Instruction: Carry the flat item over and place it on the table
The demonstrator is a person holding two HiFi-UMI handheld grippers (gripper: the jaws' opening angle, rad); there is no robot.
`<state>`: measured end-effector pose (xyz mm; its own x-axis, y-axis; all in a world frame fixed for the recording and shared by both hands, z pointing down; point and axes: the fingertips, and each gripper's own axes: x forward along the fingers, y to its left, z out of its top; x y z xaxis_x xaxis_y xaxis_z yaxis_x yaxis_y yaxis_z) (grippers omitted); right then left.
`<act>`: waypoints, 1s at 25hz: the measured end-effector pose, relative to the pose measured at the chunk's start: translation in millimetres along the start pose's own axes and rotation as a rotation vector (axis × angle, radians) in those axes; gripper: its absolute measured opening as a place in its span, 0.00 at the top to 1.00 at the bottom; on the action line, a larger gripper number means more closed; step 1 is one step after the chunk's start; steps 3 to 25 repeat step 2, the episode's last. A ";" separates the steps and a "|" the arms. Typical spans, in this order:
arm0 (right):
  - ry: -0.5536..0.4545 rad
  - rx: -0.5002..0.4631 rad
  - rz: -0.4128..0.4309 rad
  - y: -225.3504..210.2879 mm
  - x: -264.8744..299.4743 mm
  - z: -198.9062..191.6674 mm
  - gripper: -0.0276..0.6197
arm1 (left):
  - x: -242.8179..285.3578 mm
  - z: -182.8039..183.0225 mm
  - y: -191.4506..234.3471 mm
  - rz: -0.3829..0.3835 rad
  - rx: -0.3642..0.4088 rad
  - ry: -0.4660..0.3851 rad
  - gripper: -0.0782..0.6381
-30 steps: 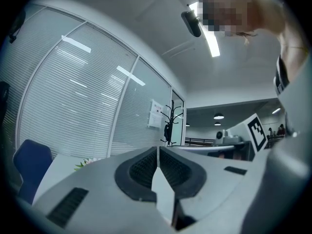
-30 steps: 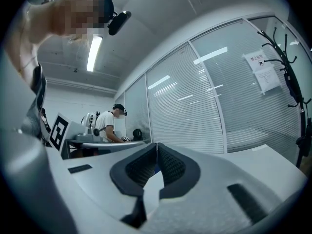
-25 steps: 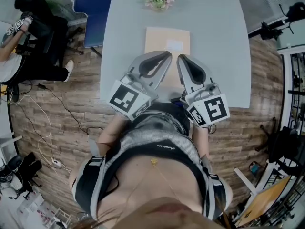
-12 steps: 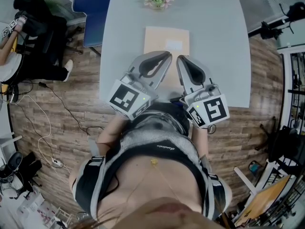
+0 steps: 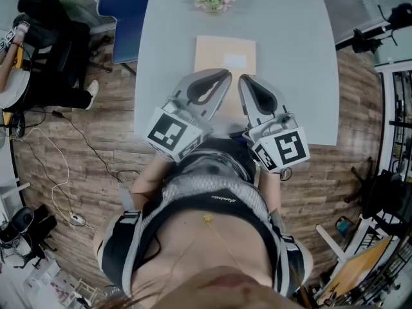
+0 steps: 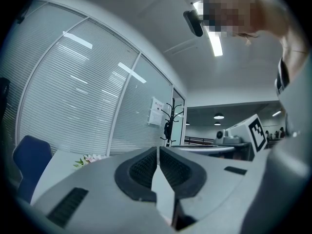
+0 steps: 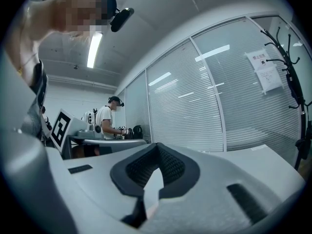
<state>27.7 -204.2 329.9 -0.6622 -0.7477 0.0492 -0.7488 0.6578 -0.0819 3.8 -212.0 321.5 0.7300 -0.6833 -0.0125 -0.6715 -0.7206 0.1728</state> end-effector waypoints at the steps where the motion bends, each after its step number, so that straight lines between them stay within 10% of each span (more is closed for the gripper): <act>1: 0.000 -0.001 0.000 -0.3 0.7 0.1 0.95 | 0.1 0.3 0.8 0.001 0.000 0.000 0.87; 25: 0.000 -0.002 0.000 -0.6 1.5 0.3 0.95 | 0.2 0.7 1.6 0.001 0.001 0.000 0.87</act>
